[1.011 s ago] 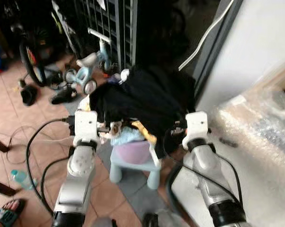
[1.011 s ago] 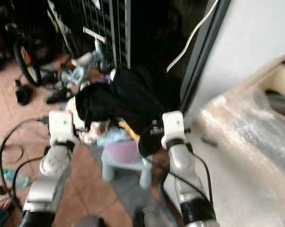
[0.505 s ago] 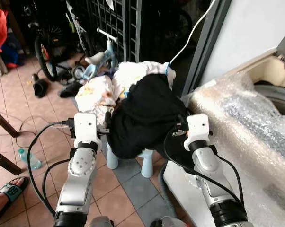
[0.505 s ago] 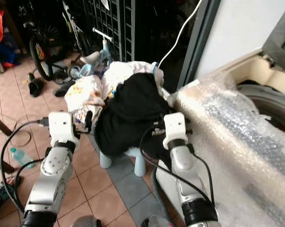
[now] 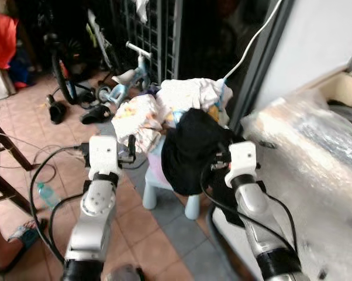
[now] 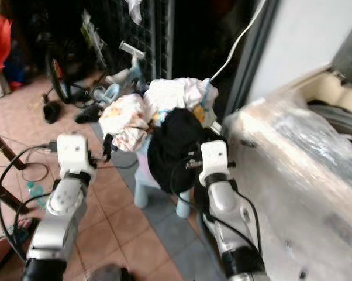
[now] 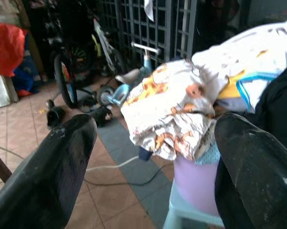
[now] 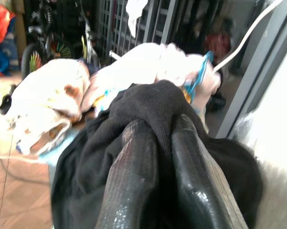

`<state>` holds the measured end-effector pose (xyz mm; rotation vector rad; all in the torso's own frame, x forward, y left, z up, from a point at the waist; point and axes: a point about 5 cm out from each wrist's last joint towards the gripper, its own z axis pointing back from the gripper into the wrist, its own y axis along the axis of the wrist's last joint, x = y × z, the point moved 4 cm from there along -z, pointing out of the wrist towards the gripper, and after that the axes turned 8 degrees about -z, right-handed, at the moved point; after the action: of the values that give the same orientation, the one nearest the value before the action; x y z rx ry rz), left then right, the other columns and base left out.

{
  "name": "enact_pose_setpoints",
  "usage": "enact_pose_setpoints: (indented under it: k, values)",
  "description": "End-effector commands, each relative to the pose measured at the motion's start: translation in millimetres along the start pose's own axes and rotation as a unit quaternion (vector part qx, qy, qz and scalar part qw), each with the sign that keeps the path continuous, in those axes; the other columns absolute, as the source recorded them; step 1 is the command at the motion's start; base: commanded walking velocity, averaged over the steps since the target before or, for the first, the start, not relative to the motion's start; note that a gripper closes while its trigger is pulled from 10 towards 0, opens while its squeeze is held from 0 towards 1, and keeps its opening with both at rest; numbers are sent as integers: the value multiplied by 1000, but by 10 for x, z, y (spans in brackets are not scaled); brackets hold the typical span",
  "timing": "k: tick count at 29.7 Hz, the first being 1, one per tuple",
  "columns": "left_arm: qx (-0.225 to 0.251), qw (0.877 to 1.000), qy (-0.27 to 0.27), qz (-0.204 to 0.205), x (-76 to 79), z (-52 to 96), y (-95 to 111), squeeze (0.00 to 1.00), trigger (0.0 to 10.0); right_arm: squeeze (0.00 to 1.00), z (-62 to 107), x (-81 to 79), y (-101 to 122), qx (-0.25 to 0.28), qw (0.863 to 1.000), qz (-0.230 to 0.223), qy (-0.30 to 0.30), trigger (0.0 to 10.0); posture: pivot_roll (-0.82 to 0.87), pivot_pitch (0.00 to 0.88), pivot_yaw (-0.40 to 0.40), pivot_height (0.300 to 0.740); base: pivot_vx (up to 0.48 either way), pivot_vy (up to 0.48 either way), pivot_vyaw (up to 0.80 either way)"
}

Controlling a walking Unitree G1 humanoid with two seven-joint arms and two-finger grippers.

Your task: Clothes washing

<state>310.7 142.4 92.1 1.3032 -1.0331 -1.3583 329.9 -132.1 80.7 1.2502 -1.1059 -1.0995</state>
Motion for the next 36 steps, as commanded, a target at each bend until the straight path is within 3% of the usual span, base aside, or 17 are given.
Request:
enact_pose_setpoints:
  k: [1, 12, 19, 36]
  values:
    - [19, 1000, 0, -5, -19, -55, 118, 0, 10000, 0, -48, -4, 105, 17, 1000, -3, 0, 10000, -17, 0, -9, 740, 0, 480, -800]
    - [20, 1000, 2, -4, -27, -55, 121, 0, 10000, 0, -45, 9, 113, 19, 1000, -4, -4, 10000, -19, 0, -9, 740, 0, 459, -800]
    - [39, 999, -11, 3, -12, -41, 178, 0, 10000, 0, -42, 16, 118, 20, 1000, -3, -8, 10000, -20, 0, -7, 740, 0, 0, -800]
    - [35, 999, -7, 9, -84, -45, 154, 0, 10000, 0, -47, 12, 120, 22, 1000, -3, -7, 10000, -18, 0, -6, 740, 0, 0, -800]
